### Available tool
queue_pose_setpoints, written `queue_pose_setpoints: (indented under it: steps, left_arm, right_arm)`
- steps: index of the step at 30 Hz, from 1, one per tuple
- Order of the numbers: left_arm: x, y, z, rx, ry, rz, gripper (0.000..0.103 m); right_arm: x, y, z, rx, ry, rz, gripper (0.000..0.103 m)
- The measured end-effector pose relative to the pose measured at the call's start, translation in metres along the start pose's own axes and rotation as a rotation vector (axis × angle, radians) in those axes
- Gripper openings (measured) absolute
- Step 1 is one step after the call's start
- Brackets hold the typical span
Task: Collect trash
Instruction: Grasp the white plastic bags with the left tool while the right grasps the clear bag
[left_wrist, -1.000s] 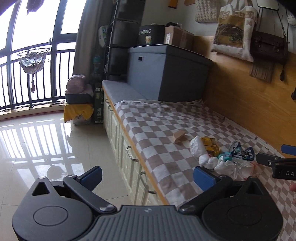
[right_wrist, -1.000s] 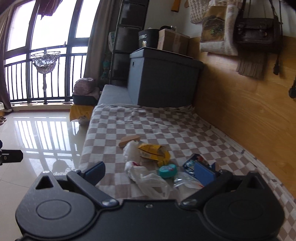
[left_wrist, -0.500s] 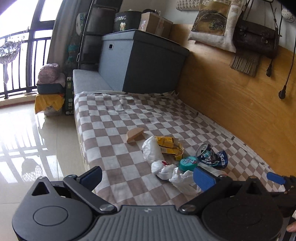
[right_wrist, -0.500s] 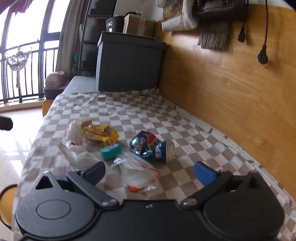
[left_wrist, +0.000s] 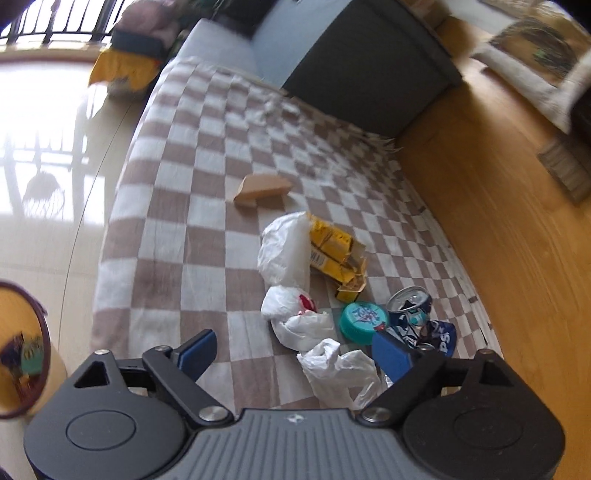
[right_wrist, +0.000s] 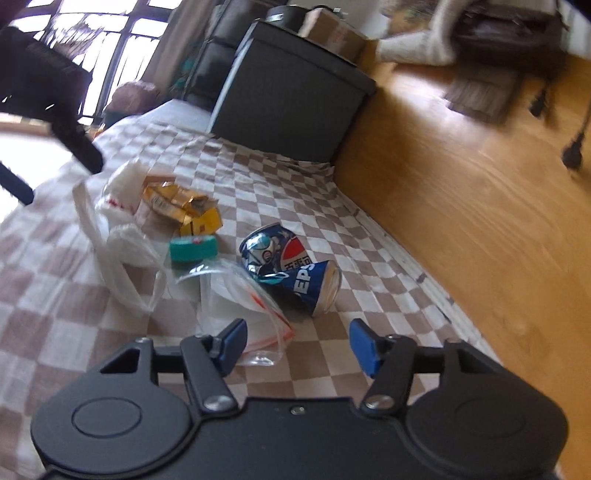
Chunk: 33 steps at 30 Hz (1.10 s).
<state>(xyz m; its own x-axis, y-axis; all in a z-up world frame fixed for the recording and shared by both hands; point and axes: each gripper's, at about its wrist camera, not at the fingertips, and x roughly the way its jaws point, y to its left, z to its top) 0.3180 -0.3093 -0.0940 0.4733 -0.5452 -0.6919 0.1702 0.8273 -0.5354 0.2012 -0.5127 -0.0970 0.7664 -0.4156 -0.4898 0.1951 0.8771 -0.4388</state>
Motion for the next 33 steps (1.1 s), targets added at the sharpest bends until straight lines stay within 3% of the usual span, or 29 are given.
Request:
queue_pose_setpoints:
  steps: [6,11,20,24,27,33]
  left_arm:
    - [0.037,-0.001,0.0,-0.107,0.054,0.023,0.086]
    - [0.051,-0.011,0.003,-0.109,0.013,0.063,0.086]
    - [0.076,-0.044,-0.003,0.114,-0.015,0.204,0.084]
    - [0.077,-0.051,-0.015,0.26,-0.035,0.258,0.065]
    - [0.074,-0.051,-0.022,0.36,-0.047,0.241,0.063]
    - [0.059,-0.044,-0.032,0.451,-0.057,0.178,0.06]
  right_arm:
    - [0.018,0.017,0.0,-0.166,-0.002,0.002,0.055]
    - [0.036,0.033,0.001,-0.275,-0.012,-0.001,0.045]
    - [0.058,0.046,0.005,-0.288,-0.02,0.004,0.027]
    - [0.057,0.045,0.004,-0.261,-0.025,0.002,0.017]
    - [0.051,0.042,0.006,-0.235,-0.027,0.024,0.012]
    - [0.034,0.031,0.014,-0.131,0.002,0.094,0.008]
